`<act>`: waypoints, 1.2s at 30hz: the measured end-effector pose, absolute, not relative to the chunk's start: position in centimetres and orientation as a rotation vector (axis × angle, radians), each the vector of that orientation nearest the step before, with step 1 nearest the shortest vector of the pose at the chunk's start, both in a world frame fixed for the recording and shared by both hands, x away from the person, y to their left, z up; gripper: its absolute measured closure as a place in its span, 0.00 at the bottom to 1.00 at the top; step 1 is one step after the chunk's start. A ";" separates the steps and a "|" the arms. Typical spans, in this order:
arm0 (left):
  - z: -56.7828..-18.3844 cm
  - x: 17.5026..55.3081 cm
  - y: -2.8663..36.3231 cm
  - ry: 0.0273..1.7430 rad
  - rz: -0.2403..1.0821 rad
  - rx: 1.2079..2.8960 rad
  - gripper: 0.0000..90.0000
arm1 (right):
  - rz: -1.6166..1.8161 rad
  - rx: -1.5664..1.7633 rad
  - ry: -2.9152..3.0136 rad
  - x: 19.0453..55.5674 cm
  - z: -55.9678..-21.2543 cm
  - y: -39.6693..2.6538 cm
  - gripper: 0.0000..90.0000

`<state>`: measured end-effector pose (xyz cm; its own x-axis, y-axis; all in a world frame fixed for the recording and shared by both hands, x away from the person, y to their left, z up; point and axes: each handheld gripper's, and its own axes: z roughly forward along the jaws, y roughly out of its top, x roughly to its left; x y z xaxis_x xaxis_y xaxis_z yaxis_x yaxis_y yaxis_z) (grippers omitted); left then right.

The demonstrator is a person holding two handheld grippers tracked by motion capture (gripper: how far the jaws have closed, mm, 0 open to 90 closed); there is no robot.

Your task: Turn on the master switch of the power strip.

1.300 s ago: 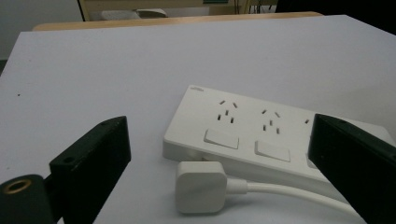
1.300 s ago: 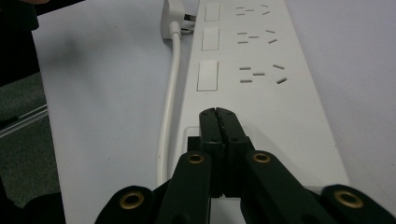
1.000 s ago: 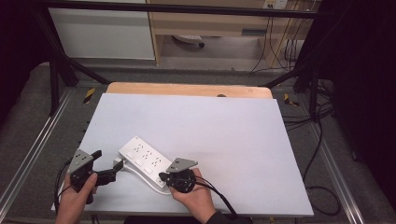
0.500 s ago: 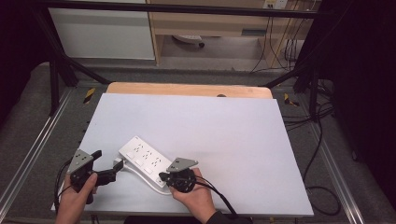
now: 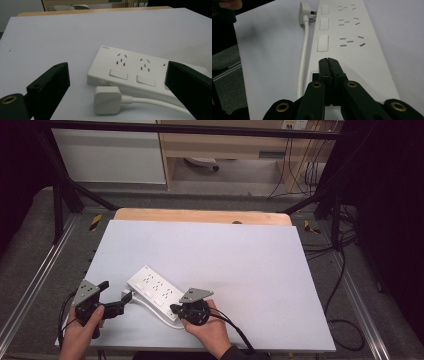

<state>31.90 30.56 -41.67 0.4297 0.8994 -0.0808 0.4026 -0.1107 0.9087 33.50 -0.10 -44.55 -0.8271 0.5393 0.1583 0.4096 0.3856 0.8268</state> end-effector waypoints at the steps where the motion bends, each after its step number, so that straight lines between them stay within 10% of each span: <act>1: -41.7 31.9 30.6 1.139 0.636 1.707 0.06 | 1.431 0.862 2.497 33.5 -44.6 -0.1 1.00; 26: -41.7 31.9 30.8 1.152 0.644 1.707 0.06 | 1.505 0.860 2.417 34.1 -43.5 -1.4 0.83; 36: -41.7 31.9 30.7 1.155 0.645 1.695 0.06 | 1.495 0.837 2.434 34.1 -42.8 -1.2 0.55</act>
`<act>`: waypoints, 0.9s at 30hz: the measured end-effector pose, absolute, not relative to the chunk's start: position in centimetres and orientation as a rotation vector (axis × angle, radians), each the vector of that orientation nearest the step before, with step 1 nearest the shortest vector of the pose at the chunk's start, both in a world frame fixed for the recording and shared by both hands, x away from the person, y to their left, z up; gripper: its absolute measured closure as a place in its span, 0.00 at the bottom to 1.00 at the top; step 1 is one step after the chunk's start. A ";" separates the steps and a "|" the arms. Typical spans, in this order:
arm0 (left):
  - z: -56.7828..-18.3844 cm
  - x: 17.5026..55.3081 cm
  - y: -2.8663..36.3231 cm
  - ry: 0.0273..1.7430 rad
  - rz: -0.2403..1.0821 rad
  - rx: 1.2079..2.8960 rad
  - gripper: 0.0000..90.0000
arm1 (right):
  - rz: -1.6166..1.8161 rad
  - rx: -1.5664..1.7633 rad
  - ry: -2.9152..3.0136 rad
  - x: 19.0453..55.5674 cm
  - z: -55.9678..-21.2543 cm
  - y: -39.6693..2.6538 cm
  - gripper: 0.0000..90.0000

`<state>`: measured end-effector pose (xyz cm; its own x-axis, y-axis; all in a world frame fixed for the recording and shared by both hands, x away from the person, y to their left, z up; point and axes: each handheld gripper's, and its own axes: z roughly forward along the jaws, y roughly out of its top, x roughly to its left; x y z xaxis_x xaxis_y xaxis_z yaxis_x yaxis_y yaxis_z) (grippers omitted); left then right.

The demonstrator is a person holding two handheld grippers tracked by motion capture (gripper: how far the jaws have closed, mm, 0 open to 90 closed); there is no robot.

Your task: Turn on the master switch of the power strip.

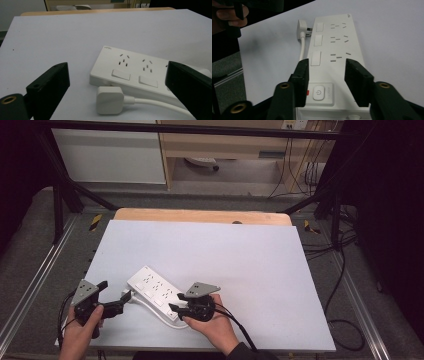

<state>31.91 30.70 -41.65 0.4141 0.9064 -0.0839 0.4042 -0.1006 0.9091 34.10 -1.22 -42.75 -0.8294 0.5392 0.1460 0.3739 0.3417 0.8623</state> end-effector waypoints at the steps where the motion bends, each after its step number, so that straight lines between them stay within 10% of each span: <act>1: -41.7 31.9 30.7 1.155 0.642 1.694 0.06 | 1.487 0.835 2.436 34.1 -42.7 -1.1 0.50; 15: -41.6 31.9 30.7 1.146 0.638 1.694 0.06 | 1.473 0.859 2.437 34.5 -42.2 -1.0 0.15; 27: -41.6 32.0 30.7 1.147 0.635 1.694 0.06 | 1.483 0.928 2.371 35.4 -41.4 -2.5 0.06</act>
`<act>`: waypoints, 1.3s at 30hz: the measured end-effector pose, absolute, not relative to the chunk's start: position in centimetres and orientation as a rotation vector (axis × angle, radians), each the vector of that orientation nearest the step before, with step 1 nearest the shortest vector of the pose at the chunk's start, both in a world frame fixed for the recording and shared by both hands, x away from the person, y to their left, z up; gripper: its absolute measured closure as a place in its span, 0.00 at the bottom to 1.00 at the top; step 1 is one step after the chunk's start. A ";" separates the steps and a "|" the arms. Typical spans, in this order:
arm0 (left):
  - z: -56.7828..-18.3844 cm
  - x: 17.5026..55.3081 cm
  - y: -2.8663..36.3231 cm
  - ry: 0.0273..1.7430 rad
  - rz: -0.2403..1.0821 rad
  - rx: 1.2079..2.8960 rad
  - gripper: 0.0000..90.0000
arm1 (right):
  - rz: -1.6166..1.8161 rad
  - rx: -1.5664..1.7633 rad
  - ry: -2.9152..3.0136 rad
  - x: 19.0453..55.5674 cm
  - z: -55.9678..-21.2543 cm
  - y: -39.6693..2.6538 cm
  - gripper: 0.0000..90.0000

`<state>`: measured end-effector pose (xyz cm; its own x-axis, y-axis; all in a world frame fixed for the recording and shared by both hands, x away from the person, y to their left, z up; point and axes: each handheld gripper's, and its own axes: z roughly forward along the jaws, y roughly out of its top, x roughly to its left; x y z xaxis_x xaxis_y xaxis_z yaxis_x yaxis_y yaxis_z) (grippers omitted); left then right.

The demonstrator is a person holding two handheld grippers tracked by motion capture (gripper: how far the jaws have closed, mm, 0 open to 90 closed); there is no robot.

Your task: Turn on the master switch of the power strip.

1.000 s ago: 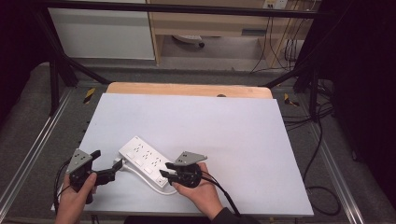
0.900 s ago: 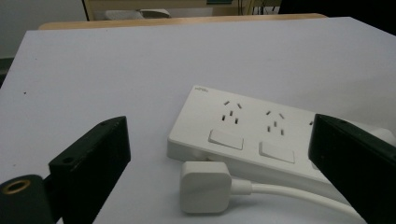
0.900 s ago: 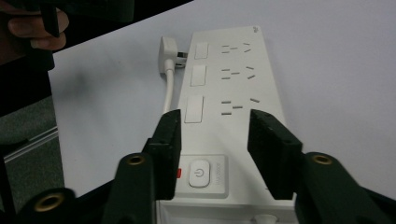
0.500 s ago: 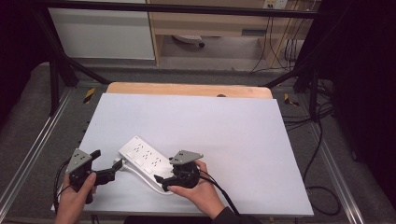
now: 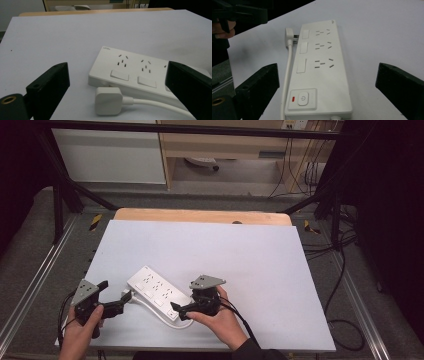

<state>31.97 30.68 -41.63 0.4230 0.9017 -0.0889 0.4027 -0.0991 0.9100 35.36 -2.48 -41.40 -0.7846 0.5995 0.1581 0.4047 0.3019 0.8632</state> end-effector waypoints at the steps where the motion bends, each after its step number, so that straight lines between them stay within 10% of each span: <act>1: -41.6 32.0 30.7 1.147 0.635 1.694 0.06 | 1.488 0.925 2.365 35.5 -41.3 -2.7 0.06; 39: -41.6 32.0 30.8 1.146 0.636 1.696 0.06 | 1.422 1.066 2.174 38.3 -38.1 -11.2 0.05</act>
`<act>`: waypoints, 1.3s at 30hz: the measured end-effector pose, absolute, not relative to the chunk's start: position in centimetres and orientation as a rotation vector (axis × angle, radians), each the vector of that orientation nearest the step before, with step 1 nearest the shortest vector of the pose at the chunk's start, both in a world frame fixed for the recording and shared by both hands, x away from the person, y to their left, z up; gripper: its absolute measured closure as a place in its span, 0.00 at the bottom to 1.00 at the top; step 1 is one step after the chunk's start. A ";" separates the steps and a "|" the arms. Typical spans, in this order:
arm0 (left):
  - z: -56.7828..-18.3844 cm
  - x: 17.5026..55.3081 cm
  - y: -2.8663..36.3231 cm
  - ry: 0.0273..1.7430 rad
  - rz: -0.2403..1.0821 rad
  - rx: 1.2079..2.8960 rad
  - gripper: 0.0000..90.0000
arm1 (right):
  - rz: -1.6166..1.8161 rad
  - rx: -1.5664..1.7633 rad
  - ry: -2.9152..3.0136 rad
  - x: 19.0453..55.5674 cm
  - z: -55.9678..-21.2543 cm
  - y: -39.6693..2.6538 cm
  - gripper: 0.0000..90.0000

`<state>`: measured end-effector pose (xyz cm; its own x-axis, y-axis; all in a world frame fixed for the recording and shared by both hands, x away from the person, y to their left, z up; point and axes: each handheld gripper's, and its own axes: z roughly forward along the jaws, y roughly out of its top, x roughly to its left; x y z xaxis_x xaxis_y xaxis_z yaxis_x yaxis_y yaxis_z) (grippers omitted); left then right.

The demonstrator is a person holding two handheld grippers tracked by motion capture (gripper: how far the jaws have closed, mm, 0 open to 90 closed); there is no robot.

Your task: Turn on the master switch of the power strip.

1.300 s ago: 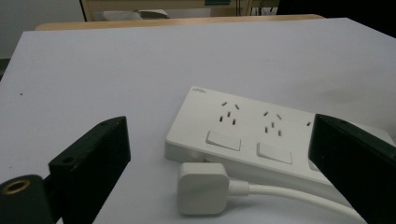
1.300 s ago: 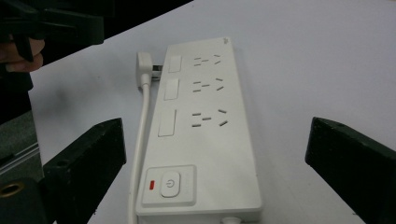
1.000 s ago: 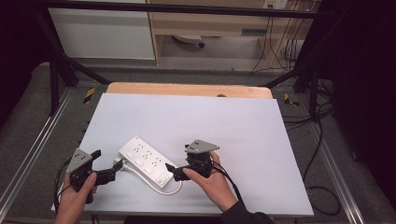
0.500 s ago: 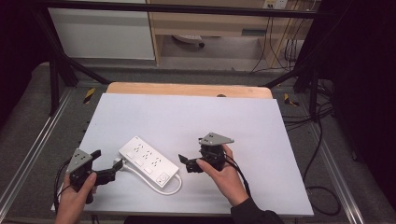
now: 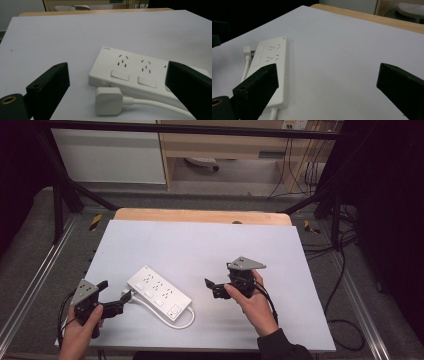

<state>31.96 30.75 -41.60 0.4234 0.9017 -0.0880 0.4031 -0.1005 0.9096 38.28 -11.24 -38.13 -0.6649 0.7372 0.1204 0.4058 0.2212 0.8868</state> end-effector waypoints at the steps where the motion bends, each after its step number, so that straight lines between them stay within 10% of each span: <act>1: -41.6 32.0 30.7 1.146 0.635 1.695 0.06 | 1.420 1.067 2.172 38.3 -38.0 -11.5 0.05; 39: -41.6 31.9 30.9 1.156 0.634 1.686 0.06 | 1.374 1.221 1.998 38.5 -36.3 -21.3 0.05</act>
<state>31.94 30.88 -41.61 0.4162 0.9042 -0.0960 0.4051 -0.0899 0.9098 38.49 -21.33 -36.29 -0.5242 0.8416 0.1303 0.4226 0.1242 0.8977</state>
